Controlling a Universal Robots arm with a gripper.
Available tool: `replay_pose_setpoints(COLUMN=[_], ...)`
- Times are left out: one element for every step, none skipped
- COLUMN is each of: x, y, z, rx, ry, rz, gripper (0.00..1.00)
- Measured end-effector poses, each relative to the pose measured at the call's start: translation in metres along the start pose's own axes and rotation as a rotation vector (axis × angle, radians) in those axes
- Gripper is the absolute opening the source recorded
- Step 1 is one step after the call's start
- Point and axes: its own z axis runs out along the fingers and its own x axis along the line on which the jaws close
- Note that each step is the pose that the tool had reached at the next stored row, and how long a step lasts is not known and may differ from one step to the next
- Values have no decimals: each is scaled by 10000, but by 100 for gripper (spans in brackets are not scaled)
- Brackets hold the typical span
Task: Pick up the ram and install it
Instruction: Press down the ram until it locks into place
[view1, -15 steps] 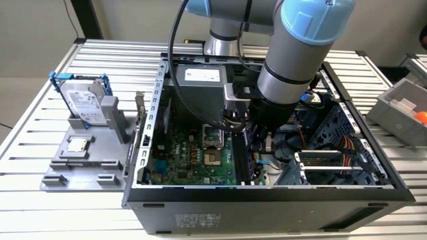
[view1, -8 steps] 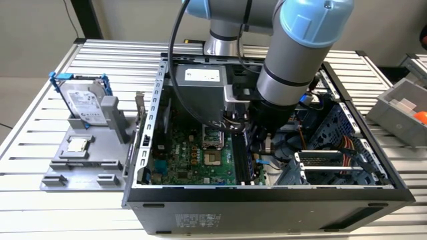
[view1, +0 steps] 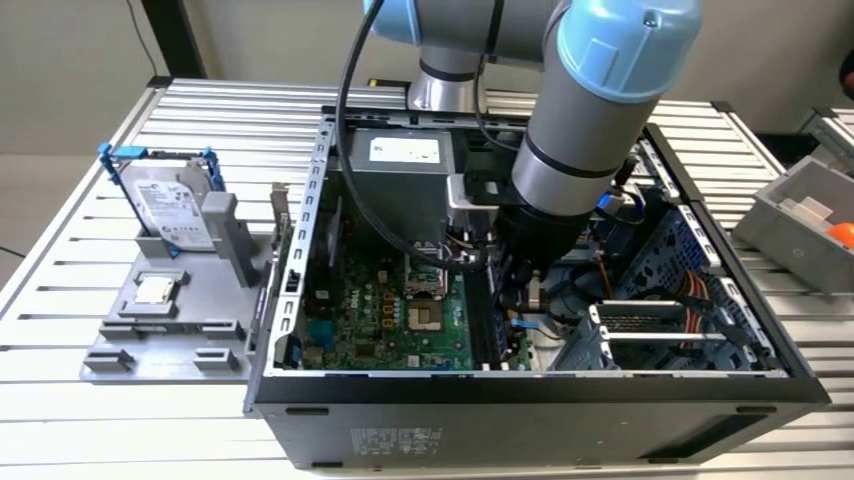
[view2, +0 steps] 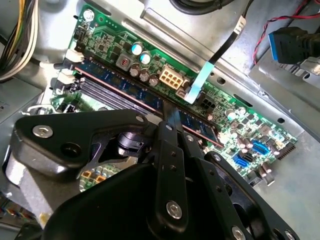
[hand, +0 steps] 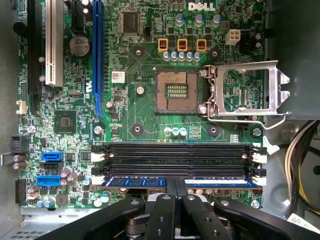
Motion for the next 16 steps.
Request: replay_pose_setpoints(x=[0,-1,-1,-1,-1,0,0,-2,-5,-3,-2,-1,-1,-1,-1,-1], y=[0,-1,-2,-2,-2,-2,-2,-2,-1,1,4,6,7,10,12,14], z=[6,14,25,33,38,39,38,23,-3,-45,-88,-130,-177,-223,-268,-314], rx=[0,0,2,-1,-2,-1,-1,1,3,-6,-13,-15,-17,-19,-22,-30], ry=[-1,-2,-8,-6,-1,0,0,-4,-32,-21,-8,-9,-8,-6,-9,-5], rz=[0,0,-1,-1,0,-1,-1,-1,-2,-1,0,0,0,0,0,-1], gripper=[0,0,0,0,0,0,0,0,0,0,0,0,0,0,0,0])
